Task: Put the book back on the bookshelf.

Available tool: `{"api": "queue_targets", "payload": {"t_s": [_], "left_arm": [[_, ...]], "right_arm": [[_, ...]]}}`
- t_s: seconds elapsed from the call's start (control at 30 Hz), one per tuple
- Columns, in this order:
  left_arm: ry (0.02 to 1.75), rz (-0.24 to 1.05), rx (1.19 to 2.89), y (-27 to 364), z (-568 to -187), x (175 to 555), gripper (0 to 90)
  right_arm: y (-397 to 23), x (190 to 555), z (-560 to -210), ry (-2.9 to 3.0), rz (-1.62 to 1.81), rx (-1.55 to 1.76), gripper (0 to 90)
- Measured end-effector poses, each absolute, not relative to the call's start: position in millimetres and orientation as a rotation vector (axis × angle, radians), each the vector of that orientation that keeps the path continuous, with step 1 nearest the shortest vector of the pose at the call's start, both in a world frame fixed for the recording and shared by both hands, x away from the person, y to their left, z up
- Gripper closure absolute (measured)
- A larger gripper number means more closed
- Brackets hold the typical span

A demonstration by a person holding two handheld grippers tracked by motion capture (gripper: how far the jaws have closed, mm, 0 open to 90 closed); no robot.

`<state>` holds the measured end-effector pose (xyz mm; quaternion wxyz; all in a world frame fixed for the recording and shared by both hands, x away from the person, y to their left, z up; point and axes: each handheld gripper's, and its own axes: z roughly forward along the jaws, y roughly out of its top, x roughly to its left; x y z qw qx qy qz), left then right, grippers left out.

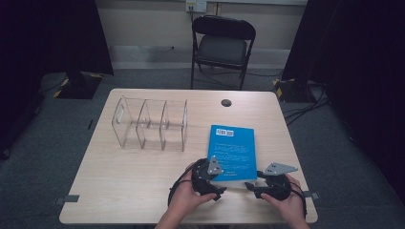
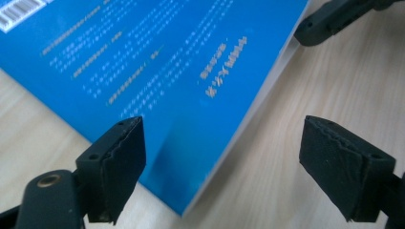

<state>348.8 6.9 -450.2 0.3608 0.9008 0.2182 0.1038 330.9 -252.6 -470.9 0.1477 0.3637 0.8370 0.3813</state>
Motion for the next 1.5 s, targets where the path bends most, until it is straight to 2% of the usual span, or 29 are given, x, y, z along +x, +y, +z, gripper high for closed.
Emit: {"api": "queue_targets", "payload": {"t_s": [0.73, 1.13, 1.5], "left_arm": [[0.518, 0.259, 2.367, -33.4, -460.3, 369.3, 16.1], [0.486, 0.352, 2.397, -47.4, -465.9, 372.3, 14.1], [0.503, 0.38, 2.373, -53.6, -469.7, 375.8, 11.5]], "right_arm": [[-253.1, 333.8, -465.3, 2.4, 1.141, 1.051, 36.3], [-253.4, 333.8, -465.2, 2.394, 1.153, 1.064, 36.3], [-253.8, 333.7, -466.1, 2.393, 1.159, 1.067, 36.3]]}}
